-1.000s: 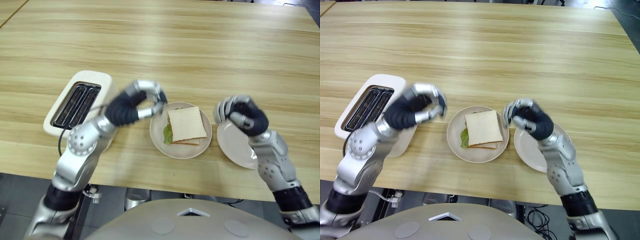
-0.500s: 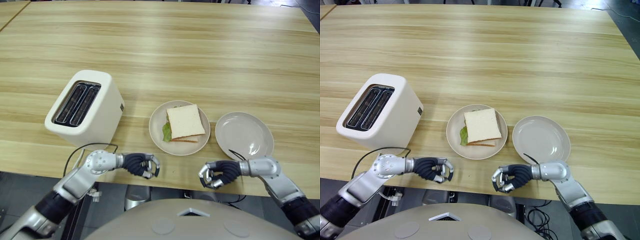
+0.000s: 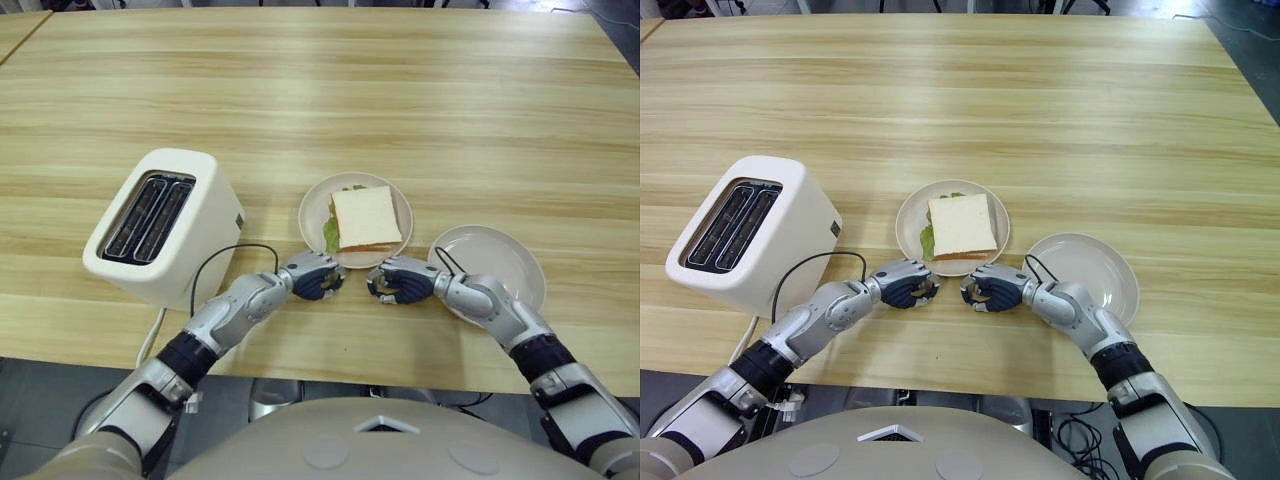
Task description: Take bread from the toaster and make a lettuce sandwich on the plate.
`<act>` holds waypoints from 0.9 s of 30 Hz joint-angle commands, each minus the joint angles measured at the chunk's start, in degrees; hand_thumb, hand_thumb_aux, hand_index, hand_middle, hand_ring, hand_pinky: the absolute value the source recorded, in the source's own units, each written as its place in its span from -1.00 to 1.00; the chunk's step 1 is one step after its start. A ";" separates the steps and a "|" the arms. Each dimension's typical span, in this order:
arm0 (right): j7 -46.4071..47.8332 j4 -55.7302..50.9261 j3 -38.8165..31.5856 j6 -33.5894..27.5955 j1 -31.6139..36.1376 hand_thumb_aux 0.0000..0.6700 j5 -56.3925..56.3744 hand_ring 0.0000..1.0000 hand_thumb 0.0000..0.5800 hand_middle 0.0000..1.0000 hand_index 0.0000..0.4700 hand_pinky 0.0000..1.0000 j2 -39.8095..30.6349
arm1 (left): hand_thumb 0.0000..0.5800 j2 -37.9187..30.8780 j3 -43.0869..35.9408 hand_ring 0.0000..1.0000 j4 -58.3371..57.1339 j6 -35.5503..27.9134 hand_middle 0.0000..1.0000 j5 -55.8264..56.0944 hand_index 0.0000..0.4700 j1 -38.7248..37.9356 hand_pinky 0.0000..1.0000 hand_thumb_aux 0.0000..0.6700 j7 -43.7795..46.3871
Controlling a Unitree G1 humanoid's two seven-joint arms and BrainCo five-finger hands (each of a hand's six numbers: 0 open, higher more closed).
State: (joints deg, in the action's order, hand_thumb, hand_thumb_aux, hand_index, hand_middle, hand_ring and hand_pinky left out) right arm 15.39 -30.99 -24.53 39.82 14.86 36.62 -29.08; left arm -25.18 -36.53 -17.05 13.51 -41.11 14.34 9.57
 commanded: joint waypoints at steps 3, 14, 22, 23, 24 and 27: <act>-14.65 -21.69 -4.55 -2.41 13.76 1.00 8.66 1.00 1.00 1.00 0.96 1.00 3.60 | 1.00 5.32 -0.01 1.00 -27.89 -1.75 1.00 -4.59 0.96 11.51 1.00 1.00 -13.31; -28.02 -44.20 -7.64 -8.00 27.69 1.00 10.09 1.00 1.00 1.00 0.96 1.00 11.33 | 1.00 14.35 1.98 1.00 -55.83 2.37 1.00 -2.12 0.96 25.35 1.00 1.00 -27.40; -32.17 -39.23 -2.26 8.04 21.94 -1.00 2.24 -0.97 -1.00 -0.97 -1.00 -0.97 8.10 | -1.00 10.81 8.93 -1.00 -41.32 14.25 -1.00 4.69 -1.00 20.84 -1.00 -1.00 -33.82; -32.08 -37.20 -1.54 11.28 20.06 -1.00 0.95 -1.00 -1.00 -1.00 -1.00 -1.00 7.12 | -1.00 9.35 10.69 -1.00 -34.97 15.27 -1.00 6.11 -1.00 18.08 -1.00 -1.00 -33.62; -30.96 -35.01 -0.82 14.29 17.90 -1.00 -0.75 -1.00 -1.00 -1.00 -1.00 -1.00 6.08 | -1.00 8.04 12.69 -1.00 -27.62 15.82 -1.00 8.01 -1.00 14.85 -1.00 -1.00 -32.50; -24.47 -25.34 -0.10 21.33 10.24 -1.00 -6.88 -1.00 -1.00 -1.00 -1.00 -1.00 2.71 | -1.00 5.71 18.22 -1.00 -7.09 15.07 -1.00 14.15 -1.00 5.53 -1.00 -1.00 -27.99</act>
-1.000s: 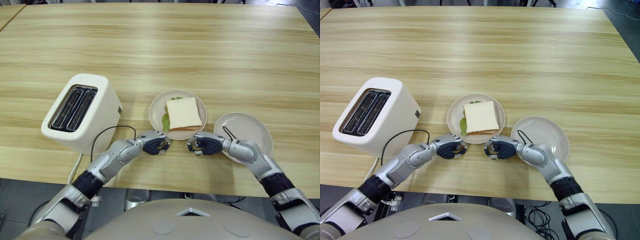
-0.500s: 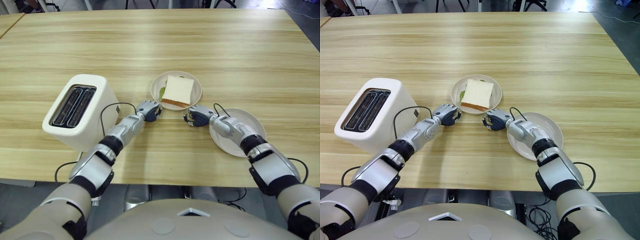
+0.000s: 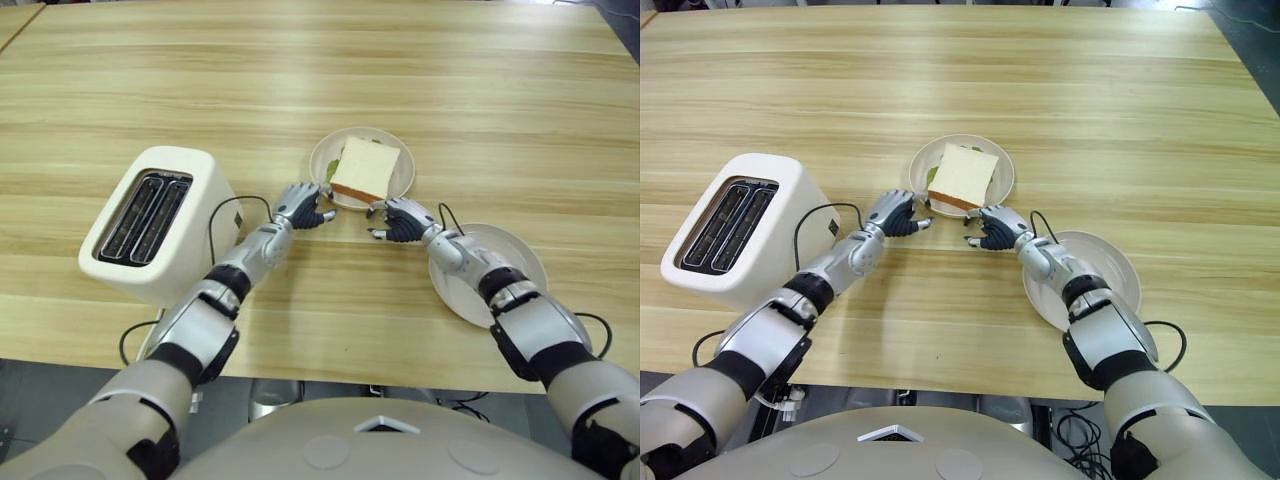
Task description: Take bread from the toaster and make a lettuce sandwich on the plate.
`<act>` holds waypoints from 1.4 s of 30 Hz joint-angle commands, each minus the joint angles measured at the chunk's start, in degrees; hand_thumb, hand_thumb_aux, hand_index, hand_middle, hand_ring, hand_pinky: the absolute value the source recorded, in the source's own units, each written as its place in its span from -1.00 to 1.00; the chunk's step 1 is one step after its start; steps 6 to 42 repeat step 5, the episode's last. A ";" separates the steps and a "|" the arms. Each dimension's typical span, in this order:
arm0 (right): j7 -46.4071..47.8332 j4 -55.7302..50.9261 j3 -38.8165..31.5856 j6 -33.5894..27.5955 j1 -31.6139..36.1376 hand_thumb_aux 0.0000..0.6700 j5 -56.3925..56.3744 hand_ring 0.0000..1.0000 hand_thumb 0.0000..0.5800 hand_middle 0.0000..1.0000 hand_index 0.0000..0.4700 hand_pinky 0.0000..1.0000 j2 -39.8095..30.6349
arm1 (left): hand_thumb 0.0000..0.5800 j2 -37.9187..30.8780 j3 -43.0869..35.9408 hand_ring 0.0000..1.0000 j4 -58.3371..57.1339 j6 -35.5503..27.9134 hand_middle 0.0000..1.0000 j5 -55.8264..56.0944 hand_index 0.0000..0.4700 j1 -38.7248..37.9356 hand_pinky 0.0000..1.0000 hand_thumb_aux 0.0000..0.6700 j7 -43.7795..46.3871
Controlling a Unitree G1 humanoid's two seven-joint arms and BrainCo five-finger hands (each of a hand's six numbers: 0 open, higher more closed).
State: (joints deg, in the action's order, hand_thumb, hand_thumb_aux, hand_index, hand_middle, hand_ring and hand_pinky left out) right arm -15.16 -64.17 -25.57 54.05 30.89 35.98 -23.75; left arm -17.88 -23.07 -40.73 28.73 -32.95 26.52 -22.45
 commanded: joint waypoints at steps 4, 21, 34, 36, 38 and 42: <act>15.82 27.96 1.79 8.40 -16.12 -1.00 -28.43 -1.00 -1.00 -1.00 -1.00 -1.00 -5.27 | -1.00 -0.70 10.24 -1.00 36.70 -3.89 -1.00 17.60 -1.00 -16.06 -1.00 -1.00 10.71; 16.96 32.78 2.57 7.05 -17.97 -1.00 -33.56 -1.00 -1.00 -1.00 -1.00 -1.00 -5.27 | -1.00 0.12 10.94 -1.00 40.53 -5.08 -1.00 21.37 -1.00 -17.90 -1.00 -1.00 12.62; 16.96 32.78 2.57 7.05 -17.97 -1.00 -33.56 -1.00 -1.00 -1.00 -1.00 -1.00 -5.27 | -1.00 0.12 10.94 -1.00 40.53 -5.08 -1.00 21.37 -1.00 -17.90 -1.00 -1.00 12.62; 16.96 32.78 2.57 7.05 -17.97 -1.00 -33.56 -1.00 -1.00 -1.00 -1.00 -1.00 -5.27 | -1.00 0.12 10.94 -1.00 40.53 -5.08 -1.00 21.37 -1.00 -17.90 -1.00 -1.00 12.62; 16.96 32.78 2.57 7.05 -17.97 -1.00 -33.56 -1.00 -1.00 -1.00 -1.00 -1.00 -5.27 | -1.00 0.12 10.94 -1.00 40.53 -5.08 -1.00 21.37 -1.00 -17.90 -1.00 -1.00 12.62; 16.96 32.78 2.57 7.05 -17.97 -1.00 -33.56 -1.00 -1.00 -1.00 -1.00 -1.00 -5.27 | -1.00 0.12 10.94 -1.00 40.53 -5.08 -1.00 21.37 -1.00 -17.90 -1.00 -1.00 12.62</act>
